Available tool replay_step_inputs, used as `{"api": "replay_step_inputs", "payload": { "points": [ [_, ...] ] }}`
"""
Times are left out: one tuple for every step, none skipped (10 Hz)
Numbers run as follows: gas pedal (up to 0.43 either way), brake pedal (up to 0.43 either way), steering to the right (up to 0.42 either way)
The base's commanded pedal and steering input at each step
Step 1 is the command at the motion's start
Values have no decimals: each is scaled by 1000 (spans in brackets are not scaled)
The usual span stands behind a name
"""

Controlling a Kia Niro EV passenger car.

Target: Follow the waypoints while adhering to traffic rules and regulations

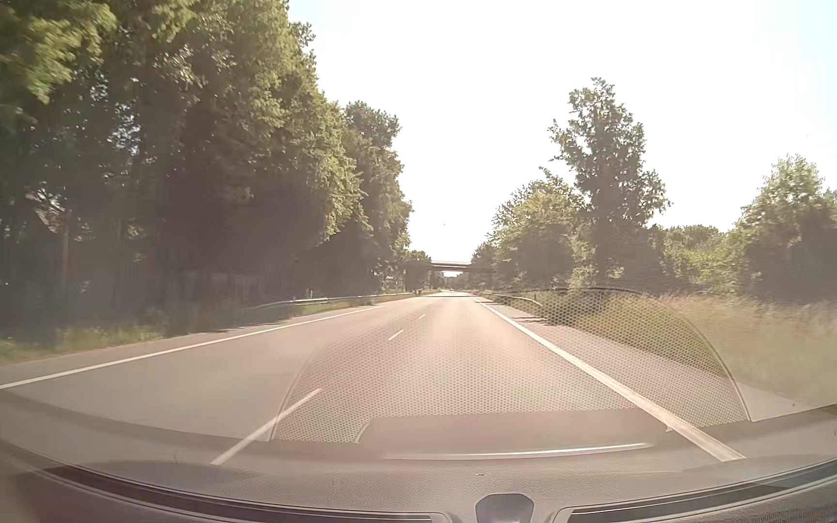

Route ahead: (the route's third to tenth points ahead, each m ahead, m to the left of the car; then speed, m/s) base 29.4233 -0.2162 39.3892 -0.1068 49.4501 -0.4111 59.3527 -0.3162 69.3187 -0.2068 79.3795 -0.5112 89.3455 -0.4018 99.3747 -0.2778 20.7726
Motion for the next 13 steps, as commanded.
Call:
{"api": "replay_step_inputs", "payload": {
  "points": [
    [240,6,4],
    [240,6,4],
    [248,6,4],
    [260,6,4],
    [260,6,4],
    [260,6,4],
    [268,6,4],
    [280,6,4],
    [280,6,4],
    [280,6,4],
    [280,6,3],
    [280,6,4],
    [287,6,4]
  ]
}}
